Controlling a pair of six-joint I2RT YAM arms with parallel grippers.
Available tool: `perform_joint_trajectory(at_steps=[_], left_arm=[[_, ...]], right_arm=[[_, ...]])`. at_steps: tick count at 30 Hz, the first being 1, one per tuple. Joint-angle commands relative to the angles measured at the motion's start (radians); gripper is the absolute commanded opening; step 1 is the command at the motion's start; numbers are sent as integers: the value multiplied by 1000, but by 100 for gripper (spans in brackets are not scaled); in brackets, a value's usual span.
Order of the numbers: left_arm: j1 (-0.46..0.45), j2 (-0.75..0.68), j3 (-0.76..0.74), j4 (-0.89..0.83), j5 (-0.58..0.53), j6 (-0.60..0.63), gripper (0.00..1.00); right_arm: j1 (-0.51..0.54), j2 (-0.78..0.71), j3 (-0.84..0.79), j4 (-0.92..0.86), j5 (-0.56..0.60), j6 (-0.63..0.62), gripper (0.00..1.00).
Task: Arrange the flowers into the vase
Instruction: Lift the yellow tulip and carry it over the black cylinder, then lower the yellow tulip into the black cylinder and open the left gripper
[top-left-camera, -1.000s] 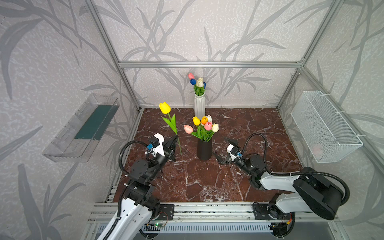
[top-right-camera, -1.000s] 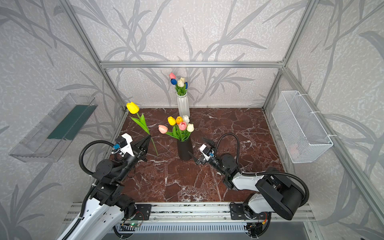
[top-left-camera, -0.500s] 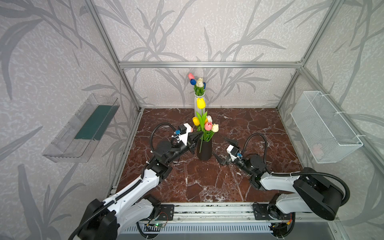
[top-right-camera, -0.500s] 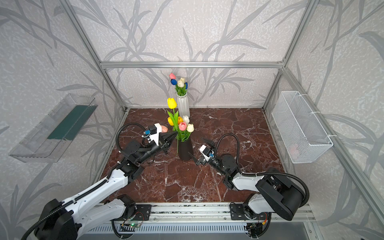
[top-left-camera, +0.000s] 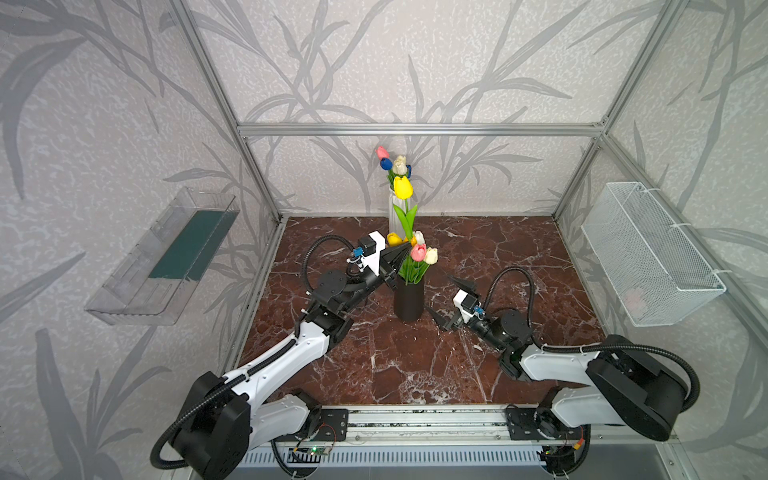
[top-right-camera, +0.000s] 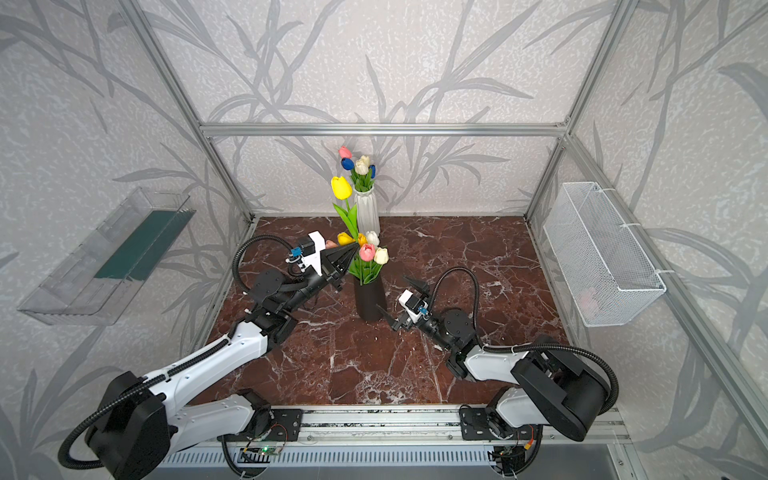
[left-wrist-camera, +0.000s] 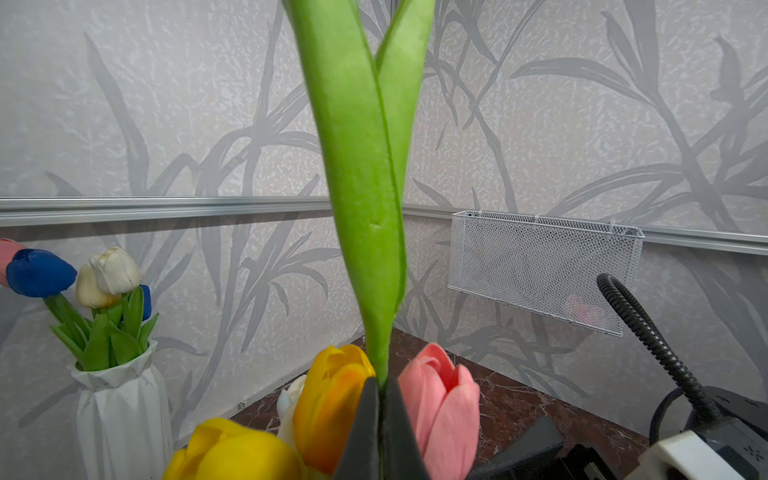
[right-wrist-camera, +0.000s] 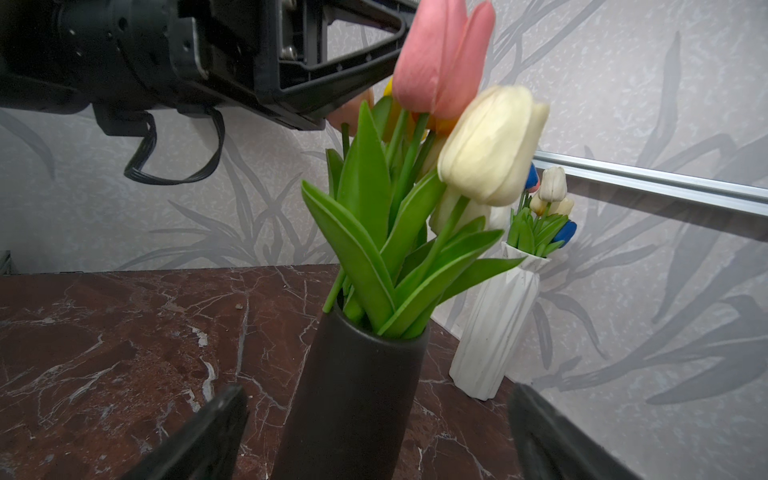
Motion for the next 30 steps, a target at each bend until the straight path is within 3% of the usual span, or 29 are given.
perform_joint_trajectory(at_steps=[1, 16, 30], left_arm=[[-2, -2, 31, 46, -17, 46, 0], [-2, 36, 49, 78, -10, 41, 0], [-2, 53, -88, 126, -45, -1, 0]], right_arm=[[-3, -17, -6, 41, -3, -10, 98], [-3, -13, -5, 41, 0, -11, 98], [-3, -7, -6, 41, 4, -16, 98]])
